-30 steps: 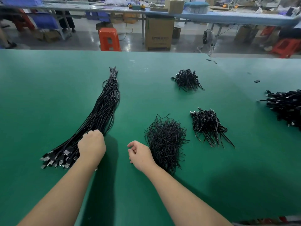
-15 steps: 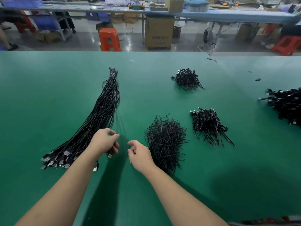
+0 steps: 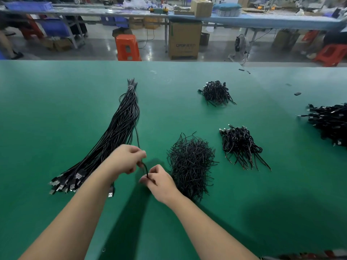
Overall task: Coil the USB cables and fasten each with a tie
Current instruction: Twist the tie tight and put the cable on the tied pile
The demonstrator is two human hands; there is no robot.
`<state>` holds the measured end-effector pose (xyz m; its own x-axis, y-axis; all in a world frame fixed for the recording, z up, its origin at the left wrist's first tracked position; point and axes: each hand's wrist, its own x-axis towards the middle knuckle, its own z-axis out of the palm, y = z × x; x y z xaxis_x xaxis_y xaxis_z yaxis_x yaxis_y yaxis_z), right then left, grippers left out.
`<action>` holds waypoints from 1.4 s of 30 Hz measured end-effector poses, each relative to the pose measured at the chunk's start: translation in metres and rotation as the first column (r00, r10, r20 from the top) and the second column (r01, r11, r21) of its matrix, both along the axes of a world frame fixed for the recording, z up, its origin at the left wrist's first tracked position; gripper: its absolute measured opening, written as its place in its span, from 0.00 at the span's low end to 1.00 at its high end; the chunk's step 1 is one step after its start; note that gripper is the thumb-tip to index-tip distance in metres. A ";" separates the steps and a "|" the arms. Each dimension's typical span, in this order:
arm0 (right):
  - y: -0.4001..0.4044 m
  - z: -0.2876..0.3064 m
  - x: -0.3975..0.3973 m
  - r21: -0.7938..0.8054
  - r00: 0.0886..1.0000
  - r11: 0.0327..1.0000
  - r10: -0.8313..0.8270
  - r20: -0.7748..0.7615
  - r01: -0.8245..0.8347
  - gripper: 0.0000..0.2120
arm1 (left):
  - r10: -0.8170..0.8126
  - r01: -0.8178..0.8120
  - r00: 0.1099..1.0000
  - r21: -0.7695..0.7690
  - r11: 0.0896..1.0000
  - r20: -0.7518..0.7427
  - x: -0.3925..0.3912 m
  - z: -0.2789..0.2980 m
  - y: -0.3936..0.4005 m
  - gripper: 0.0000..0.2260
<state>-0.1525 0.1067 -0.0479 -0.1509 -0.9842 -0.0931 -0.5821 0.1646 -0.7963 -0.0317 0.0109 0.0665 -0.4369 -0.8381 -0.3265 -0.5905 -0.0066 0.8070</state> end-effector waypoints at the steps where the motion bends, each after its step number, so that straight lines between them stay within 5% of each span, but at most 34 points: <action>1: 0.002 0.002 0.000 -0.023 1.000 1.000 0.015 -0.017 -0.015 0.20 | 0.147 -0.134 0.972 0.084 0.987 -0.182 0.002 -0.001 -0.004 0.07; 3: 0.004 0.006 0.001 -0.038 1.000 0.999 0.008 -0.001 -0.008 0.22 | 0.313 -0.220 0.859 0.260 0.940 -0.406 0.006 -0.004 -0.007 0.05; 6: 0.004 0.010 0.002 -0.030 1.000 1.000 -0.004 -0.014 0.004 0.21 | 0.348 -0.167 0.787 0.367 0.915 -0.510 0.011 -0.016 -0.005 0.07; 12: 0.003 0.015 0.003 -0.014 1.000 1.000 0.001 -0.031 -0.002 0.22 | 0.210 -0.097 0.905 0.302 0.949 -0.371 0.011 -0.043 0.011 0.13; 22: 0.003 0.017 0.002 0.029 0.999 1.000 0.002 -0.035 -0.001 0.24 | 0.140 -0.080 0.940 0.196 0.977 -0.311 -0.003 -0.041 0.024 0.15; 28: 0.005 0.033 0.000 0.071 0.982 0.997 0.000 0.189 -0.013 0.23 | 0.144 -0.095 0.929 0.158 0.983 -0.341 -0.001 -0.040 0.024 0.17; 34: 0.006 0.058 0.006 -0.055 0.900 0.996 -0.037 0.435 0.068 0.16 | 0.129 -0.081 0.893 0.128 0.988 -0.430 0.003 -0.034 0.023 0.16; 42: 0.009 0.078 0.014 -0.078 0.825 0.996 0.005 0.565 0.048 0.14 | 0.125 -0.002 0.824 0.218 0.976 -0.553 -0.002 -0.019 0.027 0.22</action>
<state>-0.1389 0.1156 0.0298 -0.1190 -0.9892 -0.0850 -0.0242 0.0885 -0.9958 -0.0337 0.0379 0.0479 -0.5438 -0.8140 -0.2041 -0.0294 -0.2246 0.9740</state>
